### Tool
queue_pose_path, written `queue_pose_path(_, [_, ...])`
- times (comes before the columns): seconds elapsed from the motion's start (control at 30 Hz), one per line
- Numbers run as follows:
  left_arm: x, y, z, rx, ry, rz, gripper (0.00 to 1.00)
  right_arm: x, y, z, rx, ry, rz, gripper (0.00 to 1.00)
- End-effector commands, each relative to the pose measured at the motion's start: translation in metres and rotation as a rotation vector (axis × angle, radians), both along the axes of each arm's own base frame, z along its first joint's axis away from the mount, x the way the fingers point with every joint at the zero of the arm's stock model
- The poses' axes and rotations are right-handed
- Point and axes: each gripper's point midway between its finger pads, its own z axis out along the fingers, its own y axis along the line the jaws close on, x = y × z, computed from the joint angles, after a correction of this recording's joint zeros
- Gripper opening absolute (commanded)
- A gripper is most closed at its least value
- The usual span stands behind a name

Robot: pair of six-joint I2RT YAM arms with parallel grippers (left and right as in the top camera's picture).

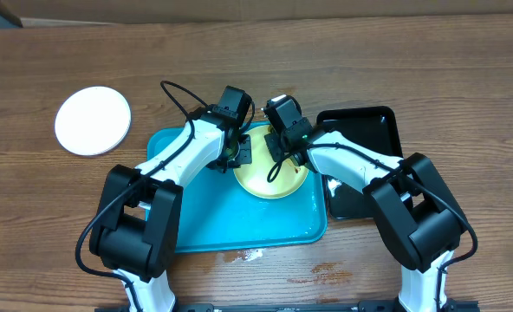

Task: Clean dirty plates on tray and stack at the side
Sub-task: 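Scrub the sauce smear on the yellow plate with the right gripper's sponge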

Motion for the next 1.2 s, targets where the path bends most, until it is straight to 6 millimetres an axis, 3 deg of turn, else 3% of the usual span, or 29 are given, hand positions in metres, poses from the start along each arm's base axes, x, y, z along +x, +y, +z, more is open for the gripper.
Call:
queue_pose_path(0.0, [0.000,0.003,-0.006,0.028,-0.001,-0.006,0.04,-0.009,-0.013,-0.017,-0.049,0.055,-0.006,0.04])
queue_pose_path(0.7, [0.003,0.007,-0.006,0.047,-0.013,0.017,0.04,-0.029,-0.038,-0.028,-0.085,0.176,-0.108,0.04])
queue_pose_path(0.83, [0.003,0.007,-0.006,0.047,-0.013,0.017,0.04,-0.043,-0.044,-0.033,-0.075,0.248,-0.182,0.04])
queue_pose_path(0.97, [0.003,0.007,-0.006,0.044,-0.013,0.033,0.04,-0.061,-0.036,-0.036,-0.011,0.348,-0.218,0.04])
queue_pose_path(1.17, [0.003,0.007,-0.006,0.043,-0.012,0.043,0.04,-0.072,-0.034,-0.037,0.040,0.415,-0.324,0.04])
